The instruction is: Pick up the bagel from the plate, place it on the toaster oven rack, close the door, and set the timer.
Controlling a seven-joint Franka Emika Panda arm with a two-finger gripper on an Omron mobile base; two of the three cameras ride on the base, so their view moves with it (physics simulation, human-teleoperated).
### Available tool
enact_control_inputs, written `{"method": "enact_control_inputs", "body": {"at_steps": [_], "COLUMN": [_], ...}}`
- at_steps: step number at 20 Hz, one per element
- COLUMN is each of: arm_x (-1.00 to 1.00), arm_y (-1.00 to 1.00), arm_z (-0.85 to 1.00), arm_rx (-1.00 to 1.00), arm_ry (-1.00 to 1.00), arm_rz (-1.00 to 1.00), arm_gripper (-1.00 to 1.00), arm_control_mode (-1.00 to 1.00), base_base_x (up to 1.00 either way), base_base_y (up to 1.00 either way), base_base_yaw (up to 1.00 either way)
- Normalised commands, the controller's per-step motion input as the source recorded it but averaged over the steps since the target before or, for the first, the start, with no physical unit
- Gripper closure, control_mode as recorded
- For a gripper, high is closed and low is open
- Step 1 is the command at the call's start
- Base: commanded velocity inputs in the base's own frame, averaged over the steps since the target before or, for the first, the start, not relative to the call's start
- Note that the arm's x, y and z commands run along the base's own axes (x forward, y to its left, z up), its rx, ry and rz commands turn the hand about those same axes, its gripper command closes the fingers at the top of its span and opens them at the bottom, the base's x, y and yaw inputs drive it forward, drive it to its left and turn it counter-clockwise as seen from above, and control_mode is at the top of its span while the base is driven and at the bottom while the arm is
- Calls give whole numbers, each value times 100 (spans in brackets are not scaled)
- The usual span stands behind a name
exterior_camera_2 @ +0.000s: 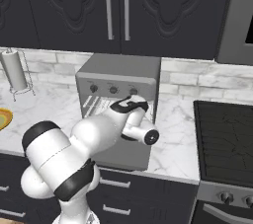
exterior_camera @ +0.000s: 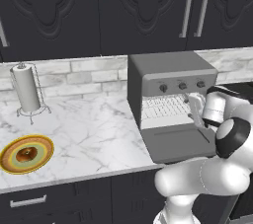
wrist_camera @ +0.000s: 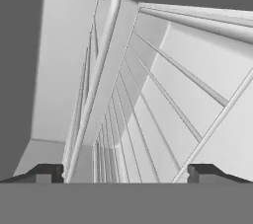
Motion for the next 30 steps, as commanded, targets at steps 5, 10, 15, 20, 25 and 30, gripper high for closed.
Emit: {"method": "enact_control_inputs", "body": {"at_steps": [5,10,15,20,25,30], "arm_x": [3,13,6,-7,-22,-1], "arm_y": [0,0,0,0,0,0], "arm_z": [-14,-1,0,6,24,34], "arm_rx": [3,4,6,10,11,10], "arm_ry": [-7,-10,-11,-16,-11,-1], "arm_rz": [-7,-7,-5,0,0,3], "arm_gripper": [-100,-100,-100,-100,-100,-100], "arm_control_mode": [-100,-100,-100,-100,-100,-100], "base_base_x": [0,0,0,0,0,0], "base_base_y": [0,0,0,0,0,0], "base_base_yaw": [0,0,0,0,0,0]}}
